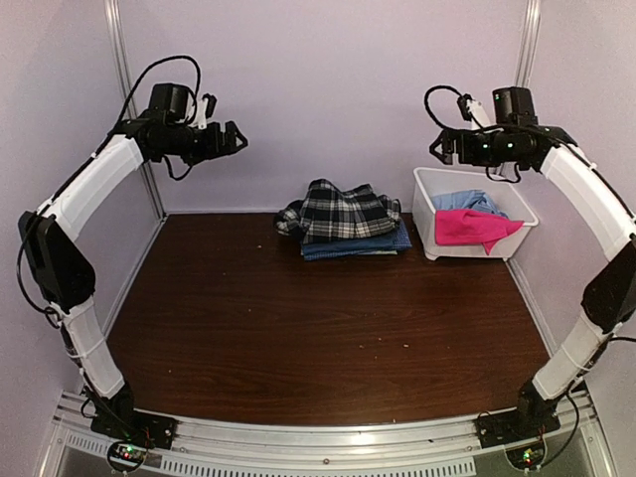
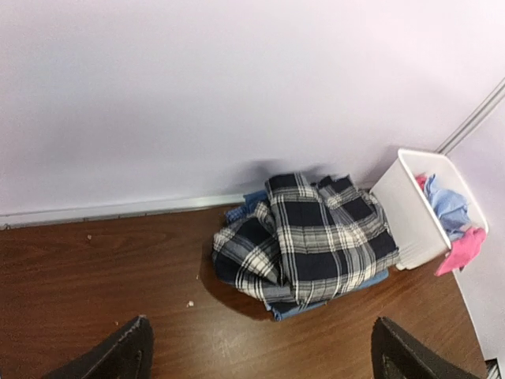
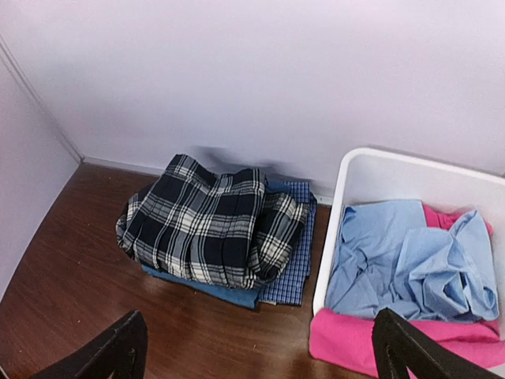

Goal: Fold and stack the mixed laundry pile
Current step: Reset both arms

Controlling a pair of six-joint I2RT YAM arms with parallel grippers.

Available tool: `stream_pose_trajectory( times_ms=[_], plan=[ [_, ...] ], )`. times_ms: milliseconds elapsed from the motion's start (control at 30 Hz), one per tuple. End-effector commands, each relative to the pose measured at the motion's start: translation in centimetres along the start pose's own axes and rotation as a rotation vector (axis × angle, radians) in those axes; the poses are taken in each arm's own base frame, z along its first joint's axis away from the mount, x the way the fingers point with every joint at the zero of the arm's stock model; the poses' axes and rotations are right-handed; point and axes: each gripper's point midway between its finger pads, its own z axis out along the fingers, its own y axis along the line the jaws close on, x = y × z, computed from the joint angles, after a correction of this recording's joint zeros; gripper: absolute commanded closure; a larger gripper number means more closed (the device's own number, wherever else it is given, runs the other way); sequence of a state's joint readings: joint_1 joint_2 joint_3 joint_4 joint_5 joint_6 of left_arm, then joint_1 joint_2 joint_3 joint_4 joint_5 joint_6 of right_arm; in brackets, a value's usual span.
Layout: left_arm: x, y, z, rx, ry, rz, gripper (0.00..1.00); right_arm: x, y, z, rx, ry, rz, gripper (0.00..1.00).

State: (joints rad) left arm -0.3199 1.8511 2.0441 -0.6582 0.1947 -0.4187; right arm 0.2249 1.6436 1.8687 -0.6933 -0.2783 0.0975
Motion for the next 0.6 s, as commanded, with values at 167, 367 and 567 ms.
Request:
stream_pose_trajectory(
  times_ms=[167,367,567],
  plan=[
    [15.0,4.2,-5.2,-0.159,0.296,-0.020,0.02,14.9,0.8,-3.4,-0.133,0.199,0.164,0.00],
    [23.3,5.7,-7.8,-0.181,0.343,-0.109,0.02,22.5,0.9,-4.5,-0.145,0.263,0.246,0.00],
    [27.5,6.7,-8.6,-0.207,0.392,-0.149,0.02,25.5,0.9,-4.5,-0.156,0.284,0.284,0.00]
  ],
)
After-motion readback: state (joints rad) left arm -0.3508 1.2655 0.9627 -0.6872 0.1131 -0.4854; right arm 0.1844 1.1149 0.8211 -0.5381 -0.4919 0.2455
